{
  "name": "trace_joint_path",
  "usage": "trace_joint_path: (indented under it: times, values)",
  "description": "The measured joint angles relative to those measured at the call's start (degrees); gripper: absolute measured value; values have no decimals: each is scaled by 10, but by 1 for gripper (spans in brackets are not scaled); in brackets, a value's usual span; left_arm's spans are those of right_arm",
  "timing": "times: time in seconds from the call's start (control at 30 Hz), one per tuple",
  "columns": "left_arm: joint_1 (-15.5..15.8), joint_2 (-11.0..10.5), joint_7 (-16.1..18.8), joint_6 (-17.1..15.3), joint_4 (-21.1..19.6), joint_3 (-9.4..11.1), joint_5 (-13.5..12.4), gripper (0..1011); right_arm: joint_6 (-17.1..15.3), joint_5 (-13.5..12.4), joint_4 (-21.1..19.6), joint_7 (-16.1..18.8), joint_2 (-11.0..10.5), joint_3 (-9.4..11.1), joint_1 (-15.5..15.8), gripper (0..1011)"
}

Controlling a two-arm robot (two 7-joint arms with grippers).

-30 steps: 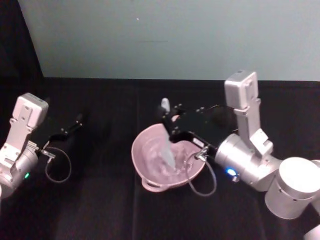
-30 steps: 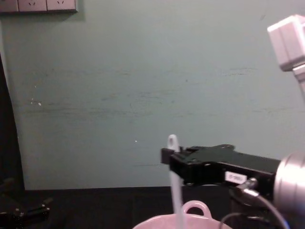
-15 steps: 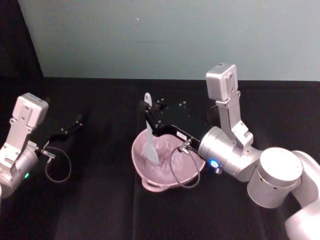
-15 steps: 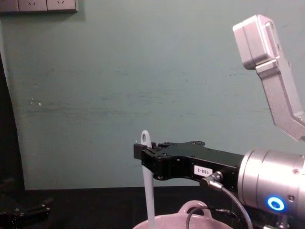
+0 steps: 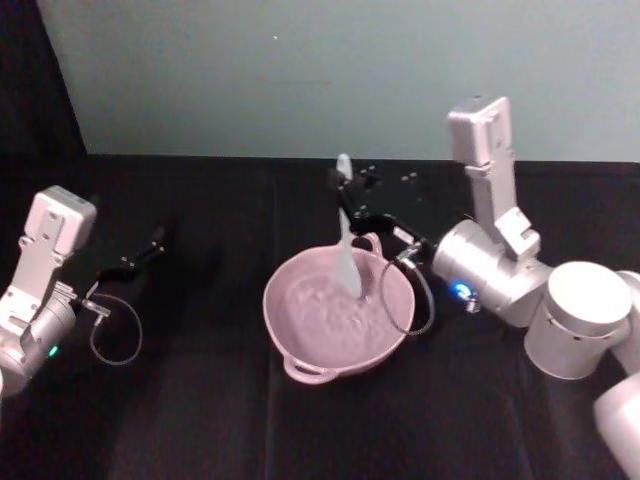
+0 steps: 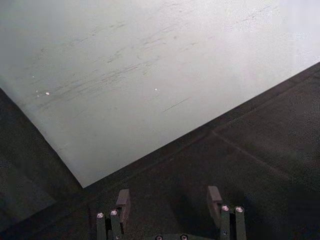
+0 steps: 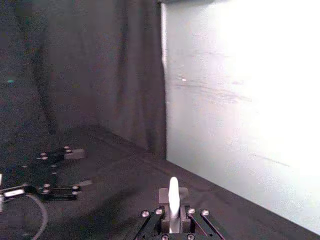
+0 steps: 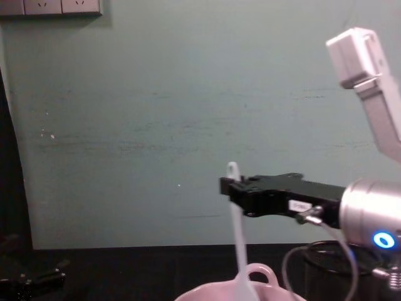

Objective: Use the one hand to pick up the spoon and stir the clear water in the bowl.

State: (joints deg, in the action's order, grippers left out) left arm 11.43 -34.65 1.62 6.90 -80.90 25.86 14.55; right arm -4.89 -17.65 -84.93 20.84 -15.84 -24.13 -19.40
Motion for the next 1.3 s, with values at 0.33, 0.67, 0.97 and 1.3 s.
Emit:
trace_joint_path:
  times: [0.33, 0.67, 0.97, 1.3]
  values:
    - [0, 0, 0, 0, 0, 0, 0, 1011, -7, -6, -45, -6, -29, 26, 34, 118]
    - [0, 0, 0, 0, 0, 0, 0, 1011, -16, -10, -92, -10, -39, 23, 74, 118]
    - [0, 0, 0, 0, 0, 0, 0, 1011, -14, 10, -120, -1, -24, -23, 83, 118]
    - [0, 0, 0, 0, 0, 0, 0, 1011, -6, 10, -75, 9, 8, -39, 47, 118]
